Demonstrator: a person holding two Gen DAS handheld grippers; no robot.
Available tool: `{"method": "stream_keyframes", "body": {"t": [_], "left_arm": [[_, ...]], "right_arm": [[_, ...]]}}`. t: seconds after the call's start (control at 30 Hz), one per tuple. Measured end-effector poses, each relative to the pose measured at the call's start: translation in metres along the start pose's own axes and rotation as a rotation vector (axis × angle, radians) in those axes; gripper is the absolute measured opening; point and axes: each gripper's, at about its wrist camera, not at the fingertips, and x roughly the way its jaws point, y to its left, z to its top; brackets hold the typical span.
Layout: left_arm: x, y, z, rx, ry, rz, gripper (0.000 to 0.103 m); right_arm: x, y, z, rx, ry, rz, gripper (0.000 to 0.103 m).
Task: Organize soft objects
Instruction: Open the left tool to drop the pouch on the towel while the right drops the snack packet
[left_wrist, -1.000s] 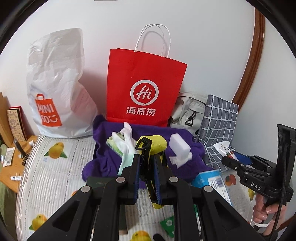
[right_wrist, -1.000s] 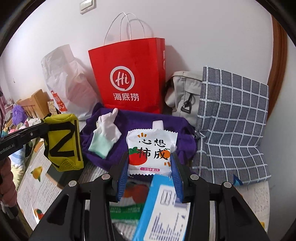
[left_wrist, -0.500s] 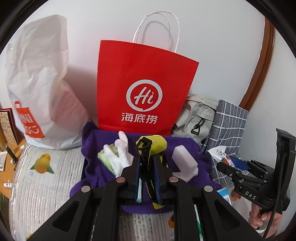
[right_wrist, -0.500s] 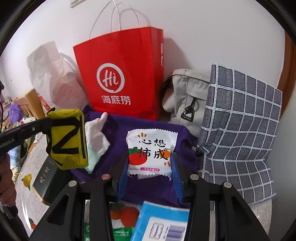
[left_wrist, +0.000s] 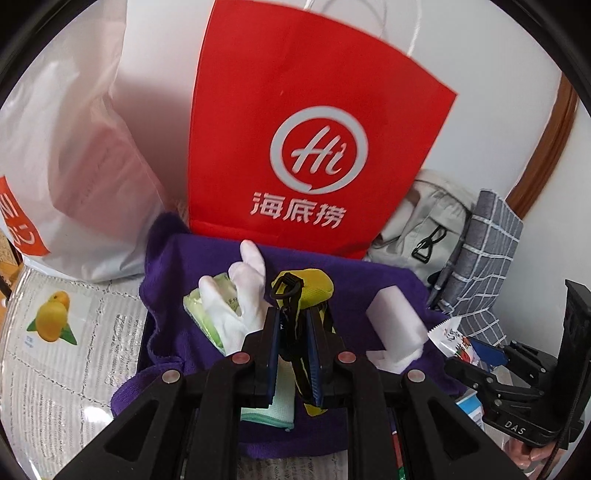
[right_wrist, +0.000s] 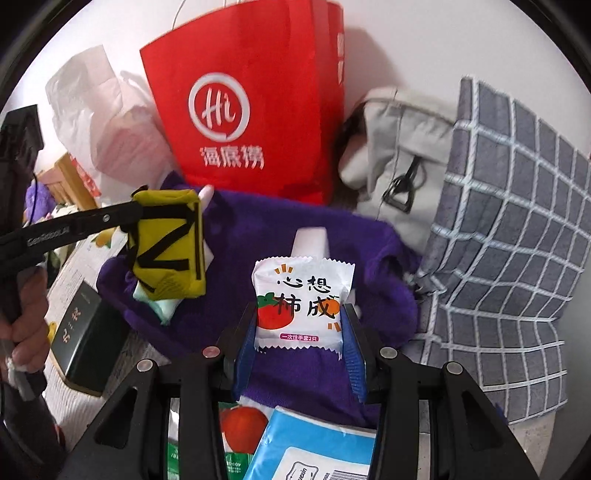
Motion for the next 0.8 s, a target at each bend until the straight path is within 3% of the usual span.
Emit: {"method": "stream_keyframes", "body": {"t": [0.27, 0.67, 0.8], "left_arm": [[0.016, 0.006, -0.002, -0.023, 0.048, -0.009, 0.014], [0.031, 0.009, -0.007, -0.035, 0.099, -0.006, 0.015], [0.029, 0.01, -0.006, -0.044, 0.099, -0.019, 0.027]], "right_arm": [[0.022, -0.001, -0.006, -0.01, 0.076, 0.02, 0.043], [0.042, -0.004, -0.009, 0.002, 0.098, -0.009, 0.049], [0.043, -0.006, -0.009, -0.001, 0.094, -0.022, 0.059]]}}
